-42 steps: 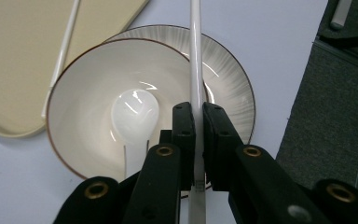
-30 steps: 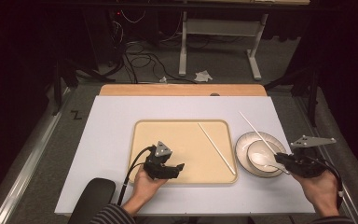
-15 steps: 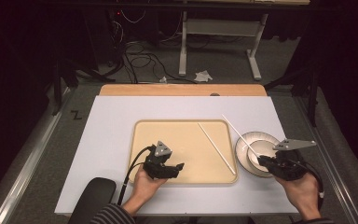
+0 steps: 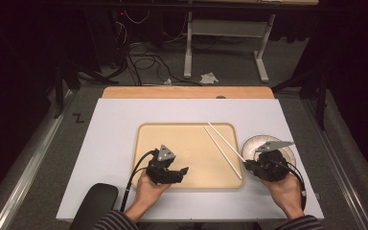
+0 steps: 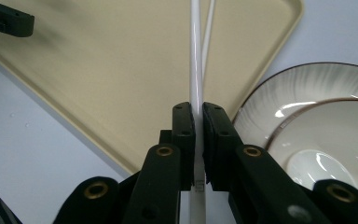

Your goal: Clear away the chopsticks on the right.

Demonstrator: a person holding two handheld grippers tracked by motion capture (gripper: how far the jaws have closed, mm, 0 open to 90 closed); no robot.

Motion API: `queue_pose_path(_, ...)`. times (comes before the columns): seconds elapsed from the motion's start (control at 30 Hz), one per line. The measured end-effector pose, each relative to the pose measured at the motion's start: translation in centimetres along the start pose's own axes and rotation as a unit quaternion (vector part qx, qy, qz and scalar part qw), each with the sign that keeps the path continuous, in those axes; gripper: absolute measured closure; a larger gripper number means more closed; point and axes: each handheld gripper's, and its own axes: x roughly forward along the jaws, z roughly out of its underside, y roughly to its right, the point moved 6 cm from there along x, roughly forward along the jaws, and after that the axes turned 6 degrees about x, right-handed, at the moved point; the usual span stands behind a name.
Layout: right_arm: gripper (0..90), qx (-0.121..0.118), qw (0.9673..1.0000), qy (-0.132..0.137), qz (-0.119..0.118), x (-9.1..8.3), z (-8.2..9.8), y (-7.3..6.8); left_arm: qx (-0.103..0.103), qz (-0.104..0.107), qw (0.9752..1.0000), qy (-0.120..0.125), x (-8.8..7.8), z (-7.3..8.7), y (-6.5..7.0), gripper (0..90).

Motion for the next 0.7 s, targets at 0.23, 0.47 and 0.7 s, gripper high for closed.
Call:
queue_pose_path(0.23,85.7,-0.006,0.9998,-0.007,-0.017,1.9,-0.8,-1.8,-0.001,-0.002,1.0000,0.001,-0.2,0.0,0.0,33.7)
queue_pose_path(0.47,85.7,-0.010,0.9993,-0.016,-0.032,4.0,-1.4,-3.3,0.000,-0.007,1.0000,0.006,-0.5,-0.1,0.0,33.7)
queue_pose_path(0.7,85.7,-0.018,0.9987,-0.026,-0.041,5.8,-2.0,-4.4,-0.007,-0.016,0.9998,0.008,-1.0,0.2,-0.3,33.7)
